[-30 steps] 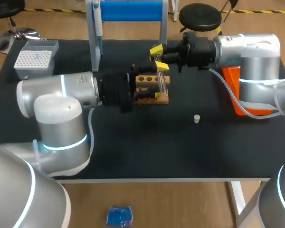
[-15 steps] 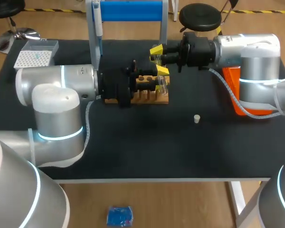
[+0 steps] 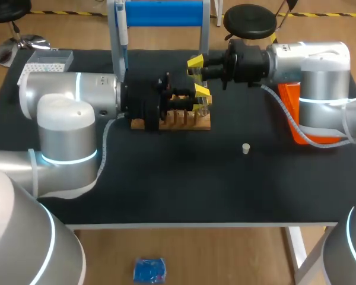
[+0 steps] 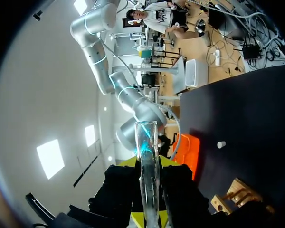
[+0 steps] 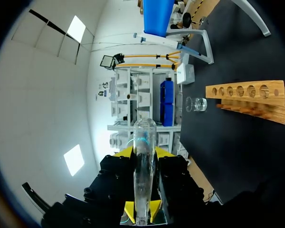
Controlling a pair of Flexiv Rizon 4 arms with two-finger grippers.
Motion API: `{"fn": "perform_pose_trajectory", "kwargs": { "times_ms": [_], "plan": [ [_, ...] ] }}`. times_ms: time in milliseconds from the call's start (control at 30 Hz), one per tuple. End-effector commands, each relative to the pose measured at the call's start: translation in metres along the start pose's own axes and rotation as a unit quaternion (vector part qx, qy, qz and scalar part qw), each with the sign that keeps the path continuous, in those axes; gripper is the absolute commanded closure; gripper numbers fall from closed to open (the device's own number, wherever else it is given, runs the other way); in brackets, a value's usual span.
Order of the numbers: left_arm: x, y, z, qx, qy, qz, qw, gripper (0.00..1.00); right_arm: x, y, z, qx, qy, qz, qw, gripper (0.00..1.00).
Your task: Invert the test tube, pick up the pipette, mount the tip to pipette, aspirate from beaker and dispense into the tube, eject the tip, return the pipette, and cap with the stopper.
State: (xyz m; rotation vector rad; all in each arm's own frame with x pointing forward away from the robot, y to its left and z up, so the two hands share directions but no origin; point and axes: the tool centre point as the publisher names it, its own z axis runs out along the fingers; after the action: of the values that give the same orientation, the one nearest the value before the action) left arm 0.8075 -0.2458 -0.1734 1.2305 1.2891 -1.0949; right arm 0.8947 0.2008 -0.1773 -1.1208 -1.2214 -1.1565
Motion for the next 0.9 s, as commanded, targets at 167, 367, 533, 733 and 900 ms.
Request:
{"fn": "perform_pose_trajectory", "kwargs": {
  "times_ms": [167,367,533,733,900],
  "plan": [
    [-0.002,0.0019,0.0021,0.004,0.004,0.002,1.0,1.0,-0.0017,-0.0005,-0.0006,0.001,-0.001,-0.001,1.0,1.0],
    [-0.002,0.0019,0.0021,0.004,0.004,0.002,1.0,1.0,-0.0017,-0.0005,-0.0006,0.001,-0.001,-0.001,1.0,0.0],
    [-0.002,0.0019,0.0021,0.004,0.004,0.002,1.0,1.0,-0.0017,-0.0005,-0.0006,0.001,-0.001,-0.001,1.0,0.0],
    [-0.002,0.0019,0.0021,0.004,0.004,0.002,1.0,1.0,-0.0017,-0.0005,-0.0006,0.001,-0.001,-0.001,1.0,0.0],
    [-0.002,0.0019,0.0021,0.004,0.004,0.002,1.0,1.0,-0.0017,-0.0005,-0.0006,0.001,-0.001,-0.001,1.0,0.0]
  ]
}}
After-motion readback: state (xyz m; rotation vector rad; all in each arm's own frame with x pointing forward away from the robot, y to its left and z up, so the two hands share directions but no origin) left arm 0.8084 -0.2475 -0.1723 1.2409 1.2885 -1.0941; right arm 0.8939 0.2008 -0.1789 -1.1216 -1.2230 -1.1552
